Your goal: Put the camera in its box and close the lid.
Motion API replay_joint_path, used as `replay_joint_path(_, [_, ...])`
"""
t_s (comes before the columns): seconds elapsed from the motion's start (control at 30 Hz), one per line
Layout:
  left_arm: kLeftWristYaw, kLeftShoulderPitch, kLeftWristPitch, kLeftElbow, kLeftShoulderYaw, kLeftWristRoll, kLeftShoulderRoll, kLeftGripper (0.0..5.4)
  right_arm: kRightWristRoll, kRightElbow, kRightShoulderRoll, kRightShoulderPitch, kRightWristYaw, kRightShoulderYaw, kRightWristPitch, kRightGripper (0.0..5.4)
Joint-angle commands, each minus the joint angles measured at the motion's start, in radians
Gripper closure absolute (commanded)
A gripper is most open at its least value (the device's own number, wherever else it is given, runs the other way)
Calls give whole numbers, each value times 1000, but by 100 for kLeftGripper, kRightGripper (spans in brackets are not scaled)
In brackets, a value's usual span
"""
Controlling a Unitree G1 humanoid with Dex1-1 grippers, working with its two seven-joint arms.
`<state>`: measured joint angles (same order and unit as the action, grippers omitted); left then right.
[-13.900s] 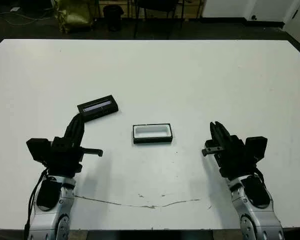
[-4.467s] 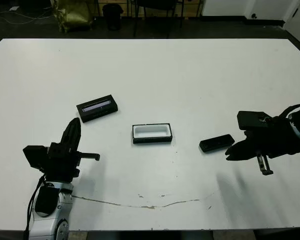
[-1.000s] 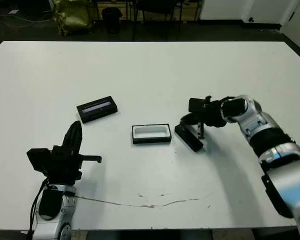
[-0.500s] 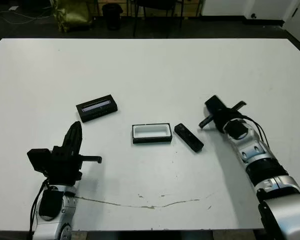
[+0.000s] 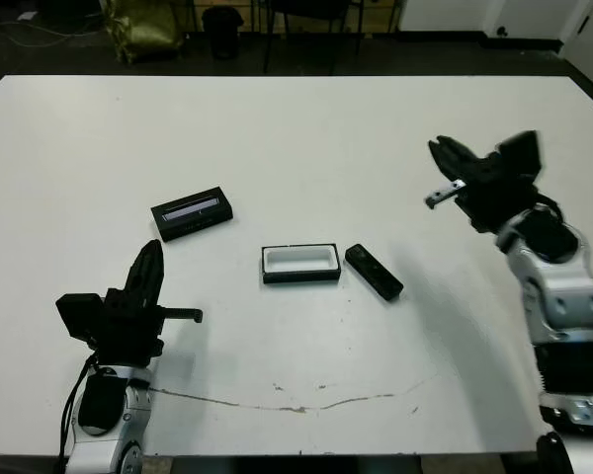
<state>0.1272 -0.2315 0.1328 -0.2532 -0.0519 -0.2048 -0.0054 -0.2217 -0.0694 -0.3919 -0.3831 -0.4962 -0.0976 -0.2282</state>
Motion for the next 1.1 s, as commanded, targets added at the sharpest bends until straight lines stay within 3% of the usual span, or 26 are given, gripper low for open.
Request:
replay_joint_path(0.03, [-1, -8, -13, 9, -4, 1, 6, 538, -55, -123, -33, 100, -32, -23, -65, 540])
replay_joint_path(0.1, [-3, -9, -8, 9, -3, 9, 7, 538, -100, -157, -21, 157, -64, -35, -27, 540])
replay_joint_path(0.17, [-2, -8, -14, 9, -4, 2, 5, 538, -96, -202, -16, 222, -65, -30, 10, 540])
replay_joint_path(0.37, [-2, -8, -30, 1, -2, -7, 4, 538, -80, -358, -38, 374, -30, -1, -64, 540])
replay_joint_path(0.57, [0, -6, -26, 6, -5, -8, 6, 538, -70, -443, -51, 435, -8, 7, -118, 540])
replay_joint_path(0.87, [7, -8, -26, 6, -4, -13, 8, 538, -60, -433, -32, 472, -8, 40, -81, 540])
replay_joint_path(1.1, [1, -9, -19, 8, -3, 2, 4, 540, 3, -280, -20, 464, -21, 98, 35, 417])
